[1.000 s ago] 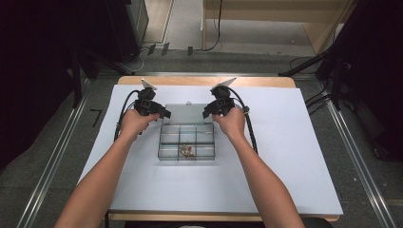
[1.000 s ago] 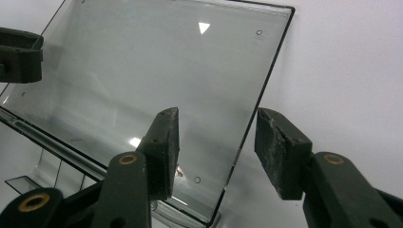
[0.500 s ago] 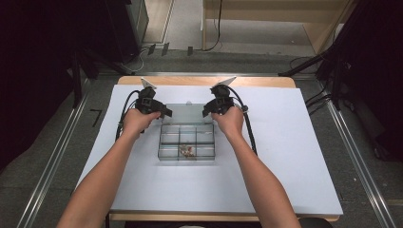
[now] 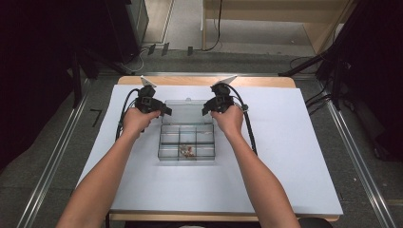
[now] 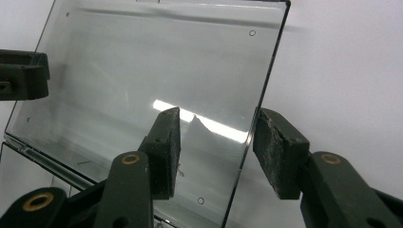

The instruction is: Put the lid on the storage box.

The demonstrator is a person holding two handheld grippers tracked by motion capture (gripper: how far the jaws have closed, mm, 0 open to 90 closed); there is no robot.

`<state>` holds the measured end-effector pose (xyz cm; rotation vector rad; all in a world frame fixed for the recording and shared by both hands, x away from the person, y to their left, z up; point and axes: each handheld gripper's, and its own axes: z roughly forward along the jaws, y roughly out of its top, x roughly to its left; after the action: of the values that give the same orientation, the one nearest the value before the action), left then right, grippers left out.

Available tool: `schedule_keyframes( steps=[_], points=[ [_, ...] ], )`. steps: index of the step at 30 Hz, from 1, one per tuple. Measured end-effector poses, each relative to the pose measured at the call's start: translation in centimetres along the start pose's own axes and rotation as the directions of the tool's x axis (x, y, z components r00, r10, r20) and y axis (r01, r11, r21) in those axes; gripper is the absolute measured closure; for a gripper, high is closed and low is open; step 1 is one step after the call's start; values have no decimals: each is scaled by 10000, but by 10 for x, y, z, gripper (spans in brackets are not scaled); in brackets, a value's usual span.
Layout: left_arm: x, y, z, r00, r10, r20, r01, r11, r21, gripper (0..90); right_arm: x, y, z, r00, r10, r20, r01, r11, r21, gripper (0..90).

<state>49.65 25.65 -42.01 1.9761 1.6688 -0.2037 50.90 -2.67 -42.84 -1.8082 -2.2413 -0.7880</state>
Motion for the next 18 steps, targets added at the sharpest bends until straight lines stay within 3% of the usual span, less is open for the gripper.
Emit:
schedule_keyframes(
  steps=[10,18],
  points=[
    [-4,-1,-10,9998,200,48,-197,9987,-468,588,5,-1,-10,9996,-264,30,264,9990,-355,558],
    [-14,0,-19,9976,630,-292,-648,9957,-664,585,9,-4,-21,9987,-518,-2,517,9964,-677,558]
  ],
)
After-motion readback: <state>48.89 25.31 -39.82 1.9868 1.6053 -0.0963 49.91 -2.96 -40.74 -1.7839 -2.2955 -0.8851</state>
